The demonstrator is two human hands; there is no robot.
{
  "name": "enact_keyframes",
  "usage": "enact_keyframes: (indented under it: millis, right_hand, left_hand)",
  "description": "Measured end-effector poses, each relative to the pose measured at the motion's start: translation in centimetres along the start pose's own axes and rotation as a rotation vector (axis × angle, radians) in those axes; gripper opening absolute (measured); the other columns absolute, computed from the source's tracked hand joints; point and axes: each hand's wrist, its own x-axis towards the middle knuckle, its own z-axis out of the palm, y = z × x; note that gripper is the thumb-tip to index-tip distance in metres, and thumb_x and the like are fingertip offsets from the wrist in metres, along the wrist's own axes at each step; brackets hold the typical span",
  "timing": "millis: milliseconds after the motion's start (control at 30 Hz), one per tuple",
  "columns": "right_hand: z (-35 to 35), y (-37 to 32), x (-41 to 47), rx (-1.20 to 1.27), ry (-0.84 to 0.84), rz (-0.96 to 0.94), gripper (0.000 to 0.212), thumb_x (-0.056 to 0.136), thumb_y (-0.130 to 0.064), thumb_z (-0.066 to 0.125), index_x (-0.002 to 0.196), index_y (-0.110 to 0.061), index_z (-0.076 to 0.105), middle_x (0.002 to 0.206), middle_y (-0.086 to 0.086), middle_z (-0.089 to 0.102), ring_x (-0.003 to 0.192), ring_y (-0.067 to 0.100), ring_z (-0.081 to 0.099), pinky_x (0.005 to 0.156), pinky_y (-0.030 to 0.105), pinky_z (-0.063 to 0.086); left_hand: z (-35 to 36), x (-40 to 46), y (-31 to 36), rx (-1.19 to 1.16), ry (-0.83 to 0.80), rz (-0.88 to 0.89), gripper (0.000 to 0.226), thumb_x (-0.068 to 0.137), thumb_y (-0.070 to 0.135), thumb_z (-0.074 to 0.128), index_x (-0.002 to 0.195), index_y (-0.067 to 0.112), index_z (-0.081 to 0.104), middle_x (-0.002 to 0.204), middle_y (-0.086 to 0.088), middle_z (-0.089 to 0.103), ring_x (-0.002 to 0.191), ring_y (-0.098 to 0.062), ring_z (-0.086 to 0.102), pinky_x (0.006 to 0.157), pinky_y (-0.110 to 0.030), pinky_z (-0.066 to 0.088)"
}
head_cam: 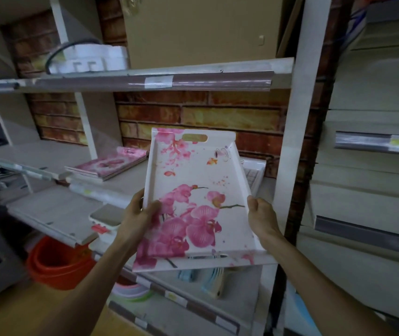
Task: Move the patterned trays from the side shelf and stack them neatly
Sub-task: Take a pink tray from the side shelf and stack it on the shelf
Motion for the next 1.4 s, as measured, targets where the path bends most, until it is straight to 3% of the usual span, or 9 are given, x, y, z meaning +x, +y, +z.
enact_keyframes:
  millis: [200, 367, 500, 600, 700, 867, 1000, 1167, 1400]
  right_hand:
    - [2.1, -1.9, 4.6, 0.037, 0.039, -0.022, 0.028, 0.103, -0.033, 0.033, 0.1, -0.012, 0.052, 0.094, 0.009, 0.059, 0.081, 0.023, 0.057, 0.066, 0.029, 0.044]
    - [3.1, -3.2, 9.3, 0.0, 0.034, -0.085, 0.03, 0.101, -0.031, 0.043, 0.119, -0.01, 0.055, 0.101, 0.006, 0.061, 0.081, 0.022, 0.057, 0.049, 0.021, 0.034]
    - [3.8, -3.4, 12.3, -0.054, 0.065, -0.105, 0.026, 0.098, -0.028, 0.05, 0.107, -0.005, 0.057, 0.099, 0.01, 0.064, 0.076, 0.022, 0.059, 0.048, 0.022, 0.035]
    - [3.7, -3.8, 14.0, -0.106, 0.116, -0.117, 0.022, 0.098, -0.025, 0.049, 0.097, -0.004, 0.056, 0.085, 0.006, 0.06, 0.061, 0.013, 0.052, 0.042, 0.021, 0.034]
    - [3.8, -3.5, 15.4, -0.11, 0.165, -0.125, 0.019, 0.099, -0.02, 0.046, 0.09, -0.004, 0.05, 0.072, 0.0, 0.051, 0.057, 0.007, 0.046, 0.035, 0.01, 0.033]
    - [3.9, -1.8, 16.7, -0.186, 0.262, -0.106, 0.028, 0.098, -0.022, 0.049, 0.079, -0.003, 0.056, 0.067, 0.001, 0.053, 0.056, 0.004, 0.046, 0.041, 0.013, 0.028]
    - [4.0, -0.6, 16.7, -0.193, 0.345, -0.083, 0.036, 0.097, -0.02, 0.052, 0.065, -0.003, 0.056, 0.057, -0.001, 0.052, 0.051, 0.001, 0.046, 0.042, 0.01, 0.03]
    - [5.3, 1.6, 16.2, -0.214, 0.372, -0.01, 0.046, 0.096, -0.021, 0.054, 0.051, -0.017, 0.041, 0.058, 0.004, 0.053, 0.06, 0.022, 0.055, 0.059, 0.024, 0.039]
    - [6.6, 3.0, 15.8, -0.253, 0.33, 0.091, 0.041, 0.099, -0.023, 0.05, 0.061, -0.006, 0.055, 0.064, 0.006, 0.057, 0.063, 0.02, 0.055, 0.06, 0.021, 0.036]
  left_hand:
    - [0.2, 5.7, -0.8, 0.019, -0.015, 0.026, 0.045, 0.096, 0.018, 0.054, 0.137, 0.019, 0.038, 0.099, -0.011, 0.063, 0.06, -0.012, 0.066, 0.048, -0.021, 0.054]
    - [1.0, 11.8, -0.9, -0.017, -0.058, 0.035, 0.036, 0.097, 0.017, 0.051, 0.132, 0.022, 0.041, 0.103, -0.013, 0.063, 0.061, -0.01, 0.067, 0.05, -0.024, 0.056]
    - [1.4, 16.7, -0.9, 0.036, -0.077, 0.057, 0.04, 0.096, 0.013, 0.052, 0.134, 0.019, 0.045, 0.097, -0.014, 0.066, 0.069, -0.019, 0.063, 0.056, -0.03, 0.056]
    - [2.3, 19.9, -0.7, 0.057, -0.13, 0.074, 0.035, 0.095, 0.011, 0.052, 0.13, 0.014, 0.049, 0.091, -0.014, 0.067, 0.066, -0.018, 0.062, 0.052, -0.028, 0.055]
    - [3.7, 22.5, -0.7, 0.066, -0.171, 0.113, 0.033, 0.094, 0.008, 0.052, 0.127, 0.012, 0.053, 0.088, -0.012, 0.066, 0.064, -0.019, 0.06, 0.052, -0.029, 0.054]
    - [6.0, 25.5, -1.9, 0.083, -0.255, 0.121, 0.033, 0.094, 0.007, 0.052, 0.126, 0.016, 0.054, 0.088, -0.013, 0.067, 0.066, -0.02, 0.061, 0.061, -0.035, 0.055]
    - [7.7, 27.7, -3.7, 0.148, -0.309, 0.15, 0.031, 0.093, 0.006, 0.052, 0.122, 0.013, 0.058, 0.072, -0.008, 0.065, 0.046, -0.003, 0.055, 0.046, -0.018, 0.047]
    - [8.8, 29.5, -6.3, 0.25, -0.407, 0.163, 0.032, 0.091, 0.009, 0.055, 0.122, 0.014, 0.06, 0.071, -0.004, 0.068, 0.049, -0.006, 0.058, 0.05, -0.021, 0.047]
    - [9.6, 30.5, -8.1, 0.313, -0.482, 0.157, 0.026, 0.088, 0.012, 0.057, 0.113, 0.011, 0.063, 0.067, -0.003, 0.067, 0.053, -0.015, 0.059, 0.054, -0.024, 0.048]
